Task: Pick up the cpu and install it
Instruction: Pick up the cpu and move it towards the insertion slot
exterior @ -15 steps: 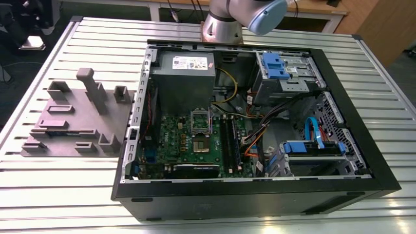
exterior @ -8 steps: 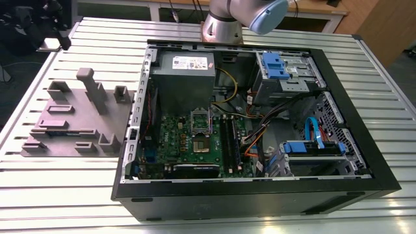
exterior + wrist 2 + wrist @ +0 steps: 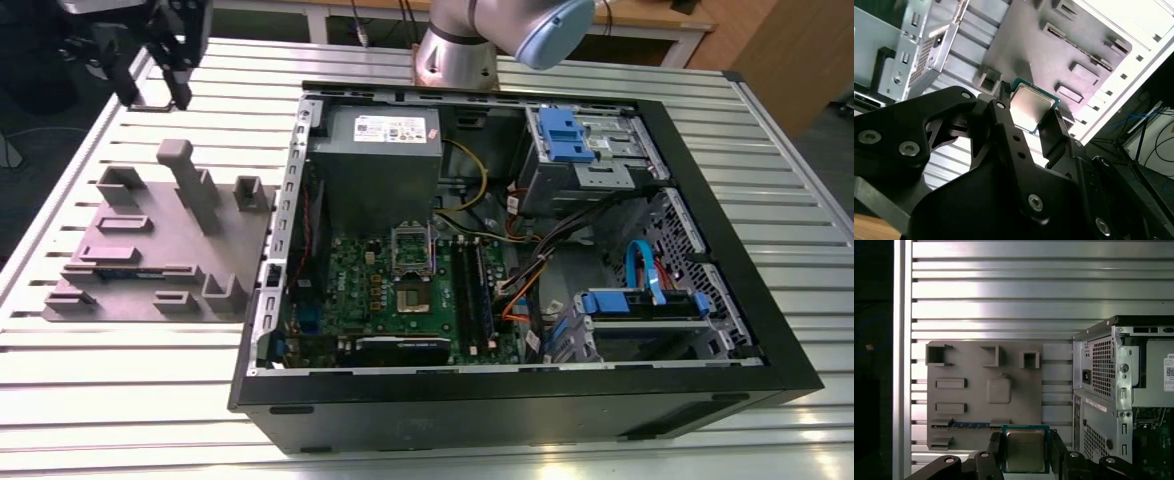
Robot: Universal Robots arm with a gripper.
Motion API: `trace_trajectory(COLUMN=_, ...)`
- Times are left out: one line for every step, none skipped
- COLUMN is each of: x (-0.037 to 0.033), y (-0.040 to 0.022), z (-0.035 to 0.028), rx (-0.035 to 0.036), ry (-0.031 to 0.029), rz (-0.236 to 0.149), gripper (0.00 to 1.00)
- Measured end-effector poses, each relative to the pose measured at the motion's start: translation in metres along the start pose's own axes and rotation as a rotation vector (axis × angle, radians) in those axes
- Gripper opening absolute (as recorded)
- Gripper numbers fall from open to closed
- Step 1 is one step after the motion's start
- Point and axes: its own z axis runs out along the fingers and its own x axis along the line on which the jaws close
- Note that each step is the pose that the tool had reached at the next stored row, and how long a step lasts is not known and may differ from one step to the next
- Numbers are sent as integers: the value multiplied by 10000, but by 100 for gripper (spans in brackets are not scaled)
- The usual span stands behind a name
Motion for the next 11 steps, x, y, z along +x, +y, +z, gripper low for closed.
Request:
trace_trajectory(x=-45, y=1, z=3, rx=0, ry=-1, rz=0, gripper=47)
trace_trajectory(x=-90, y=1, z=7, rx=-1, ry=-1, rz=-2, gripper=47)
trace_trajectory(x=-135, y=1, z=11, rx=-1, ry=-1, rz=-1, gripper=47)
trace_trajectory(x=-180, y=2, z=14, rx=0, ry=0, rz=0, gripper=47)
trace_trajectory(x=-228, y=3, z=18, rx=0, ry=0, rz=1, gripper=47)
trace_trajectory(x=-272, y=3, z=21, rx=0, ry=-1, rz=0, gripper=47)
trace_trajectory(x=-318, y=3, z=24, rx=-1, ry=-2, rz=-2, gripper=47)
trace_trajectory(x=-363, y=4, z=25, rx=0, ry=-1, rz=-1, gripper=47)
trace_trajectory(x=-408, y=4, z=27, rx=0, ry=0, rz=-1, gripper=47)
trace_trajectory(x=-453, y=5, z=29, rx=-1, ry=-1, rz=0, gripper=47)
trace_trajectory(x=-498, y=6, z=31, rx=-1, ry=0, rz=0, gripper=47)
